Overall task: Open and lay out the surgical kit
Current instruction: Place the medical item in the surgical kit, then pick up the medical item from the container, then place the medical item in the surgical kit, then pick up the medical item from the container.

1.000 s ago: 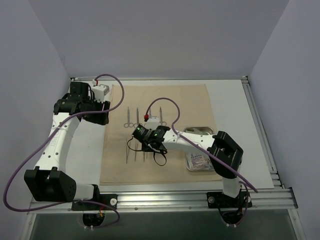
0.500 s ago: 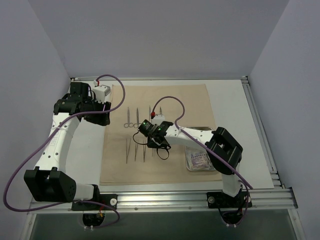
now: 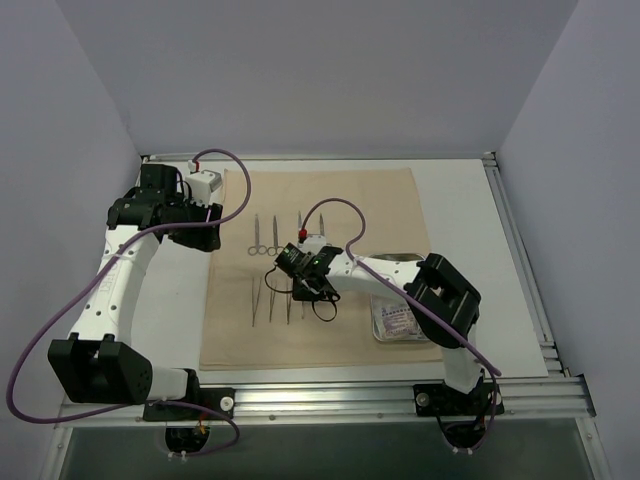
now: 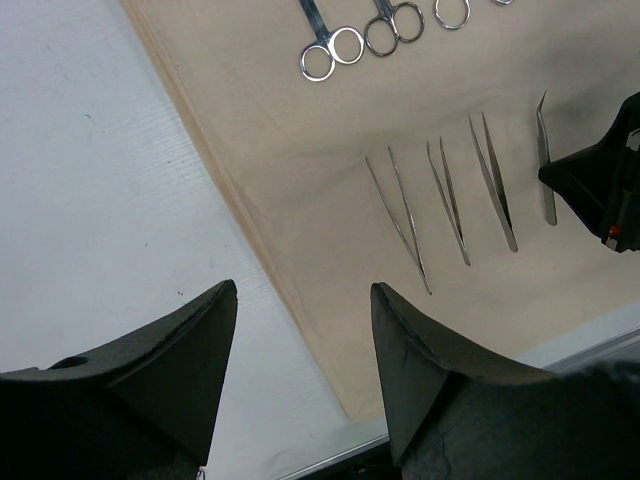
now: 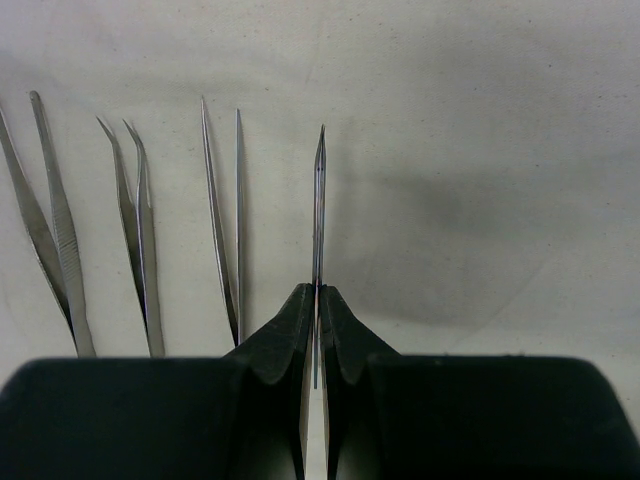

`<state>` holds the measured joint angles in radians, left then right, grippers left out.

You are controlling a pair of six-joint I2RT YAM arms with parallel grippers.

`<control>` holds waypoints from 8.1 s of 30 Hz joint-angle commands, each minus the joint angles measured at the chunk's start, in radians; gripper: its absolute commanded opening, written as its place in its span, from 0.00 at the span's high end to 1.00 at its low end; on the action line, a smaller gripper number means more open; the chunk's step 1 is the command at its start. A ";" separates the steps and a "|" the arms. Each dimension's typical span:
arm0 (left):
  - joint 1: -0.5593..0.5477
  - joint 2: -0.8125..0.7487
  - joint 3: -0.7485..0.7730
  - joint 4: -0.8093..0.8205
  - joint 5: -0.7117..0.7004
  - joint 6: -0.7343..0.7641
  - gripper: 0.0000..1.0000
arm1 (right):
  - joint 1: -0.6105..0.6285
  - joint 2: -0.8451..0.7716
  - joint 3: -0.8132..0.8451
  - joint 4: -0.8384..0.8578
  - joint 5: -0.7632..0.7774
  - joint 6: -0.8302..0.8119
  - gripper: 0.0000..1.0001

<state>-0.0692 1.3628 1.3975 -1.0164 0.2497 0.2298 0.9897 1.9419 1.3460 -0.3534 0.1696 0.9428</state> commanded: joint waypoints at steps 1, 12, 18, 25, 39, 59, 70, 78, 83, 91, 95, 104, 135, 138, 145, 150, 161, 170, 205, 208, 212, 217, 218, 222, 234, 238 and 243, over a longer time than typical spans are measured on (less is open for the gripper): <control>0.002 -0.011 0.026 -0.014 0.028 0.014 0.35 | 0.003 0.009 -0.015 -0.018 0.010 0.005 1.00; 0.002 -0.008 0.020 -0.013 0.034 0.017 0.35 | 0.004 0.034 -0.013 -0.009 -0.005 0.002 1.00; 0.002 -0.007 0.021 -0.011 0.036 0.016 0.35 | 0.003 0.042 -0.007 -0.012 -0.012 -0.001 0.94; 0.000 -0.005 0.020 -0.013 0.040 0.017 0.35 | 0.001 0.035 0.004 -0.013 -0.012 0.002 0.73; 0.002 -0.004 0.028 -0.016 0.045 0.020 0.35 | 0.001 -0.210 0.088 -0.203 0.137 -0.025 0.61; 0.002 0.030 0.041 -0.031 0.102 0.028 0.35 | -0.729 -0.562 -0.450 -0.266 -0.042 -0.329 0.73; 0.002 0.036 0.043 -0.034 0.114 0.028 0.35 | -0.746 -0.472 -0.485 -0.206 -0.056 -0.366 0.75; 0.002 0.035 0.041 -0.036 0.122 0.028 0.35 | -0.746 -0.437 -0.493 -0.193 -0.045 -0.357 0.73; 0.002 0.033 0.043 -0.036 0.129 0.031 0.35 | -0.743 -0.426 -0.504 -0.173 -0.056 -0.348 0.70; 0.002 0.032 0.054 -0.045 0.143 0.034 0.35 | -0.724 -0.385 -0.518 -0.134 -0.073 -0.355 0.69; 0.002 0.033 0.052 -0.047 0.148 0.034 0.35 | -0.708 -0.367 -0.519 -0.124 -0.084 -0.363 0.76; 0.002 0.033 0.057 -0.048 0.164 0.034 0.35 | -0.663 -0.422 -0.450 -0.203 -0.004 -0.366 0.83; 0.002 0.041 0.067 -0.065 0.188 0.039 0.35 | -0.580 -0.528 -0.306 -0.389 0.235 -0.354 1.00; 0.002 0.038 0.066 -0.063 0.186 0.039 0.35 | -0.573 -0.544 -0.269 -0.413 0.246 -0.349 1.00; 0.002 0.036 0.063 -0.062 0.183 0.037 0.35 | -0.505 -0.561 -0.159 -0.437 0.216 -0.331 1.00; 0.002 0.035 0.061 -0.062 0.177 0.037 0.35 | -0.375 -0.525 -0.081 -0.389 0.150 -0.276 1.00; 0.000 0.024 0.046 -0.057 0.174 0.040 0.35 | -0.114 -0.175 0.110 -0.168 -0.051 -0.213 1.00; 0.002 0.028 0.046 -0.057 0.175 0.043 0.35 | -0.102 -0.014 0.144 -0.116 -0.107 -0.234 1.00; 0.002 0.044 0.052 -0.060 0.178 0.043 0.35 | -0.181 0.043 0.065 -0.024 -0.159 -0.249 0.90; 0.002 0.039 0.051 -0.059 0.178 0.043 0.35 | -0.177 0.037 0.079 -0.038 -0.159 -0.251 0.84; 0.002 0.038 0.049 -0.062 0.177 0.045 0.35 | -0.177 0.015 0.087 -0.045 -0.159 -0.251 0.75; 0.002 0.036 0.054 -0.060 0.177 0.042 0.35 | -0.171 -0.012 0.110 -0.075 -0.145 -0.257 0.60; 0.002 0.036 0.054 -0.062 0.177 0.042 0.35 | -0.169 -0.017 0.113 -0.079 -0.142 -0.256 0.57; 0.002 0.038 0.054 -0.062 0.177 0.043 0.35 | -0.168 -0.043 0.124 -0.097 -0.128 -0.259 0.47; 0.002 0.045 0.051 -0.063 0.175 0.040 0.35 | -0.163 -0.158 0.150 -0.107 -0.113 -0.274 0.25; 0.002 0.042 0.051 -0.062 0.172 0.037 0.35 | -0.164 -0.210 0.153 -0.090 -0.119 -0.289 0.24; 0.002 0.039 0.055 -0.063 0.166 0.036 0.35 | -0.219 -0.280 0.151 -0.130 -0.076 -0.292 0.27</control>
<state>-0.0692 1.4067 1.4212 -1.0740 0.4084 0.2562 0.8135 1.7432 1.4654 -0.4294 0.0368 0.6624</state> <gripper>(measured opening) 0.652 0.736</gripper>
